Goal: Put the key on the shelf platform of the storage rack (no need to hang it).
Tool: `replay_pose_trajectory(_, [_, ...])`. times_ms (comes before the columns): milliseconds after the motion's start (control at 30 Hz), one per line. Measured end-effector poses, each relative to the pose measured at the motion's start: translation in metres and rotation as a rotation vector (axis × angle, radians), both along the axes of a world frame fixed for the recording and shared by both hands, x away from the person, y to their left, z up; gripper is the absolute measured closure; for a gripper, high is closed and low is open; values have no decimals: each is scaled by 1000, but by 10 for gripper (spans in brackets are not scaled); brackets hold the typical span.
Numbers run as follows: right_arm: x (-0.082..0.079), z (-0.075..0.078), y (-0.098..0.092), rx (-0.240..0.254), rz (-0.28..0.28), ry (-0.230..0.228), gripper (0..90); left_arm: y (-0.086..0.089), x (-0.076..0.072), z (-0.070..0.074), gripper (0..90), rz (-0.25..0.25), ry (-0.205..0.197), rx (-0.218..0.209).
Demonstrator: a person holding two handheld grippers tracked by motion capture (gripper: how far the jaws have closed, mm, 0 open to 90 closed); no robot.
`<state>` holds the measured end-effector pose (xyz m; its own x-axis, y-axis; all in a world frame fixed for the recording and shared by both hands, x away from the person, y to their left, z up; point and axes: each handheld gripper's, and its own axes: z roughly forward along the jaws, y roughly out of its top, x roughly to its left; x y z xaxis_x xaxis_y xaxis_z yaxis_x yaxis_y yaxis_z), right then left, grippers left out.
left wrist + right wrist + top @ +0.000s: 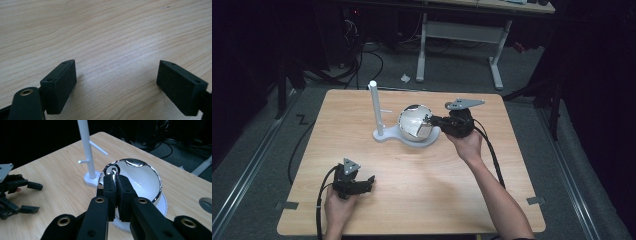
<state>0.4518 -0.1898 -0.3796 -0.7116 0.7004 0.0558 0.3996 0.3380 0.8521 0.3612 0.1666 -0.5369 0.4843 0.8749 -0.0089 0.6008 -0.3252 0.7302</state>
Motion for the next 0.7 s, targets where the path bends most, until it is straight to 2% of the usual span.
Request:
replay_pose_trajectory(367, [23, -6, 10, -8, -43, 21, 871, 0, 0, 0, 167, 0, 0, 0])
replay_pose_trajectory(700, [34, -17, 20, -19, -60, 46, 871, 0, 0, 0, 167, 1, 0, -2])
